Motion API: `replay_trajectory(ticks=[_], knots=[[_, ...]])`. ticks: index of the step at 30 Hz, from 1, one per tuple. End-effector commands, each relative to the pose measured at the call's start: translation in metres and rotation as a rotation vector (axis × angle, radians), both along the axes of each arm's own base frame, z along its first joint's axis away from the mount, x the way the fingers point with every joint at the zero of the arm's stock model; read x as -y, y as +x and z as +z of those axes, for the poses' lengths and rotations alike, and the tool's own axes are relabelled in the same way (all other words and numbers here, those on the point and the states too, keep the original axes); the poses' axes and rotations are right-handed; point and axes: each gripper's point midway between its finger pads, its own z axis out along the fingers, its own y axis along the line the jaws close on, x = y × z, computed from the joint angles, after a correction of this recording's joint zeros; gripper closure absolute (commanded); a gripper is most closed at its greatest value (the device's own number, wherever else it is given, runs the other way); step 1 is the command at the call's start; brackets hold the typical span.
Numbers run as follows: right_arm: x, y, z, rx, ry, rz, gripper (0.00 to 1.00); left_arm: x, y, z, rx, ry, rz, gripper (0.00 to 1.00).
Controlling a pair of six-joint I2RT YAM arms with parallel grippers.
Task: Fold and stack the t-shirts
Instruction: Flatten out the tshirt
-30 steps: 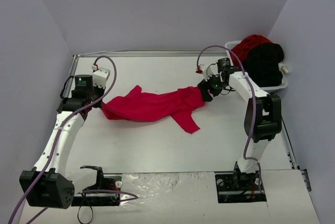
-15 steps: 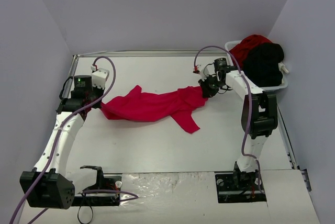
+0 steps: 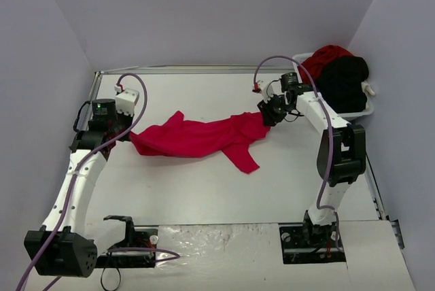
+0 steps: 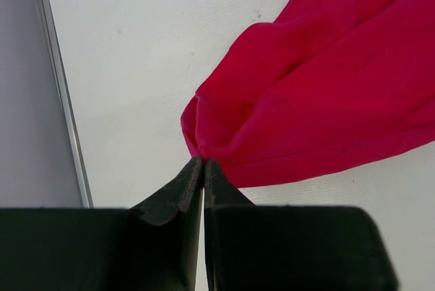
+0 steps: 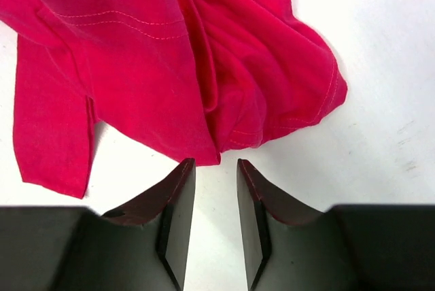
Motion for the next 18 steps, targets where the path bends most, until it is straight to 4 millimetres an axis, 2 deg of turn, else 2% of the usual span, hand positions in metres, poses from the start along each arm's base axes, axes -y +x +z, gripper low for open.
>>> replay_trajectory(ticks=[1,10,18], knots=[[0.001,-0.006,0.006,-0.015,-0.010,-0.006,0.71,-0.001,0.000,0.014,0.054,-0.023,0.013,0.98],[-0.004,-0.002,-0.020,-0.086,-0.010,0.001,0.69,-0.002,0.000,0.013,0.050,-0.023,0.016,0.98],[-0.004,-0.004,-0.034,-0.118,-0.019,0.012,0.61,-0.003,0.000,0.012,0.045,-0.024,0.018,0.98]])
